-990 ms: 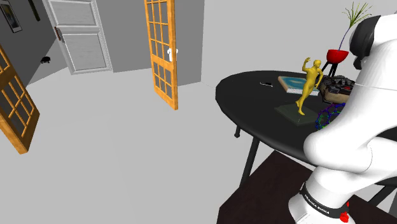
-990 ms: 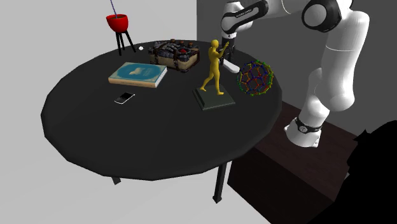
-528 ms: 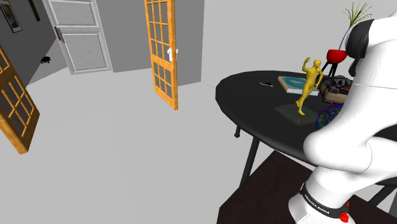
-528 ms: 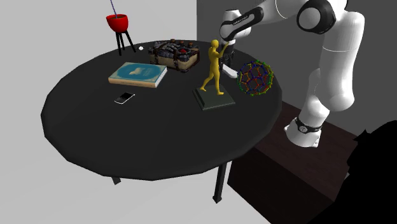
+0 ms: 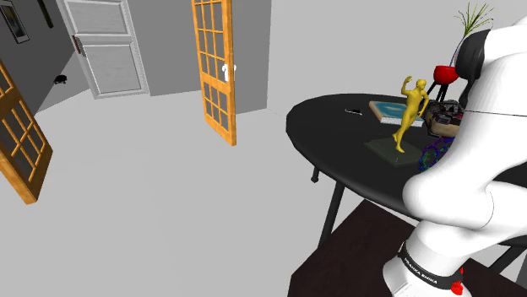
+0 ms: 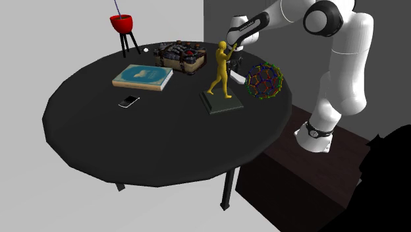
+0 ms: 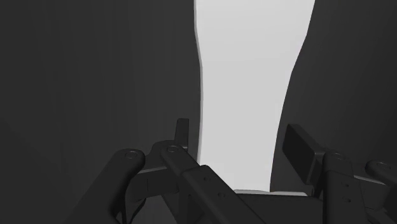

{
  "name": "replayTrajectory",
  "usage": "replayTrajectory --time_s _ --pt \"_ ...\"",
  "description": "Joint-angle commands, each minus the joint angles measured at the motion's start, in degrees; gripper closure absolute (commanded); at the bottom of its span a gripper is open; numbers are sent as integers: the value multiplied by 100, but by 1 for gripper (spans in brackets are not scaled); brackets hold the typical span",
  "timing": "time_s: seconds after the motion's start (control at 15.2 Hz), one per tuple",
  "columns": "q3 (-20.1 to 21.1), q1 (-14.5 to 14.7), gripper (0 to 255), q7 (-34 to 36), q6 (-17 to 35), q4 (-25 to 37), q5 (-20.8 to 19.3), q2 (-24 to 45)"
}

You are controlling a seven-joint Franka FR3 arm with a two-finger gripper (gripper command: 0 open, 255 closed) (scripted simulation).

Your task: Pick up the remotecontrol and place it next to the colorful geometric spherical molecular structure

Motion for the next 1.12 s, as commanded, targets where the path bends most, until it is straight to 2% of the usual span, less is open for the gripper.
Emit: replayTrajectory --time_s 0.0,0.2,0.26,0.59,0.86,1.06 --pt "3 0 255 -1 3 -4 5 4" --pt "3 0 255 -1 3 -4 5 4" --pt "3 0 0 -1 3 -3 5 4" --pt "3 -1 0 -2 3 -3 5 5" --pt "-142 119 0 246 -609 317 -367 -399" --pt "-140 118 0 246 -609 317 -368 -400"
